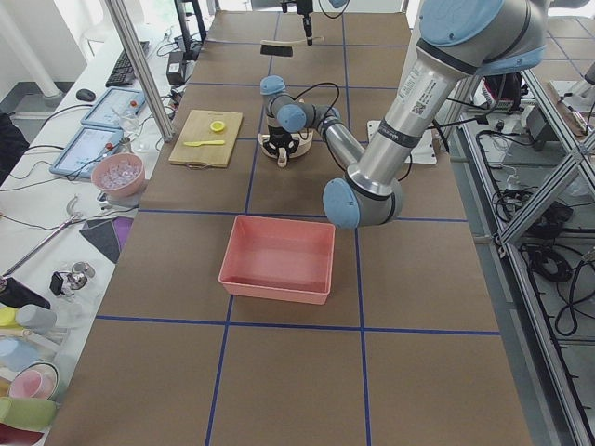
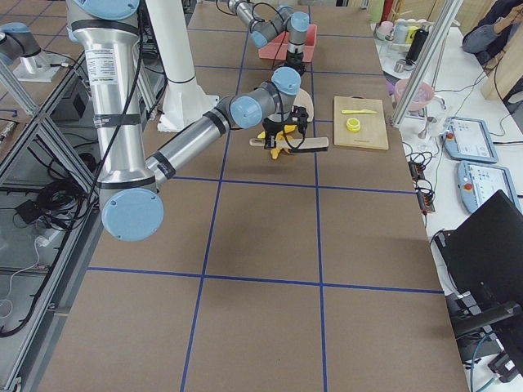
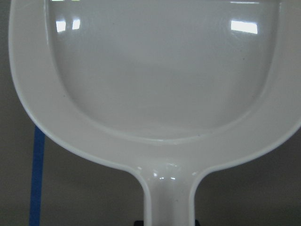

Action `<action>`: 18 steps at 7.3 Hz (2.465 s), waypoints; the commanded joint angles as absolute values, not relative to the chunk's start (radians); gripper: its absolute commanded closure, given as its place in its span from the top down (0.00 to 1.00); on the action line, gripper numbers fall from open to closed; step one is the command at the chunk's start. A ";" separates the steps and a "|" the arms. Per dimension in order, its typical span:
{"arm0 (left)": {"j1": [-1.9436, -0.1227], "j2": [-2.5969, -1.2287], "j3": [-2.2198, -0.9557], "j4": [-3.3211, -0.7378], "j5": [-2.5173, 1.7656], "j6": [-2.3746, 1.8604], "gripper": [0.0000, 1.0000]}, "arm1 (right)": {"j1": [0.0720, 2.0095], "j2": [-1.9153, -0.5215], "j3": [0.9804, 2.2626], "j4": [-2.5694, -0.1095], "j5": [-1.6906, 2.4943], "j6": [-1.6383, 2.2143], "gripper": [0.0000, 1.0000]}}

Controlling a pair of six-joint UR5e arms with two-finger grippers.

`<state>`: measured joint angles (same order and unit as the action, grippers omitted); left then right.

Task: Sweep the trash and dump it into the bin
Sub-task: 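Slide the dustpan toward the corn with the left gripper while the right carries the brush, then sweep the yellow corn into the dustpan with the brush in the right gripper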

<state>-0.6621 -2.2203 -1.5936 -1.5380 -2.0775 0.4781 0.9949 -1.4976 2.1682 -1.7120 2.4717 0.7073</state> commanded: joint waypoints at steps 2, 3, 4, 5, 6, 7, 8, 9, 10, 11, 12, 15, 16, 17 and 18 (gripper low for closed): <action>-0.646 -2.249 -1.575 -1.534 -2.077 0.479 0.00 | 0.991 -1.682 2.195 -1.415 2.557 0.938 0.00; -0.646 -2.247 -1.578 -1.534 -2.077 0.480 0.00 | 0.979 -1.731 2.131 -1.200 2.560 1.019 0.00; -0.646 -2.246 -1.578 -1.534 -2.077 0.480 0.00 | 0.948 -1.749 2.040 -1.004 2.559 1.096 0.00; -0.646 -2.243 -1.580 -1.532 -2.079 0.480 0.00 | 0.886 -1.747 1.966 -0.835 2.548 1.177 0.00; -0.646 -2.244 -1.582 -1.511 -2.077 0.477 0.00 | 0.821 -1.735 1.910 -0.699 2.510 1.266 0.00; -0.646 -2.240 -1.585 -1.511 -2.077 0.477 0.00 | 0.757 -1.711 1.873 -0.633 2.453 1.308 0.00; -0.646 -2.238 -1.585 -1.511 -2.077 0.477 0.00 | 0.699 -1.666 1.871 -0.629 2.403 1.345 0.00; -0.647 -2.240 -1.585 -1.512 -2.077 0.476 0.00 | 0.648 -1.631 1.867 -0.630 2.364 1.379 0.00; -0.647 -2.240 -1.586 -1.516 -2.072 0.471 0.00 | 0.591 -1.608 1.861 -0.630 2.312 1.406 0.00; -0.649 -2.237 -1.588 -1.520 -2.047 0.465 0.00 | 0.557 -1.599 1.859 -0.630 2.289 1.422 0.00; -0.647 -2.237 -1.588 -1.522 -2.043 0.457 0.00 | 0.546 -1.594 1.847 -0.630 2.287 1.424 0.00; -0.646 -2.237 -1.594 -1.542 -1.994 0.440 0.00 | 0.549 -1.603 1.841 -0.632 2.287 1.424 0.00; -0.646 -2.237 -1.592 -1.542 -1.994 0.440 0.00 | 0.549 -1.608 1.841 -0.632 2.280 1.424 0.00; -0.646 -2.240 -1.591 -1.542 -1.993 0.440 0.00 | 0.548 -1.605 1.841 -0.632 2.279 1.424 0.00; -0.644 -2.246 -1.586 -1.542 -1.993 0.440 0.00 | 0.543 -1.594 1.841 -0.635 2.279 1.424 0.00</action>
<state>-0.6453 -2.2399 -1.5902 -1.5414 -1.9936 0.4404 0.5470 -1.6025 1.8409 -0.6327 2.2806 1.4235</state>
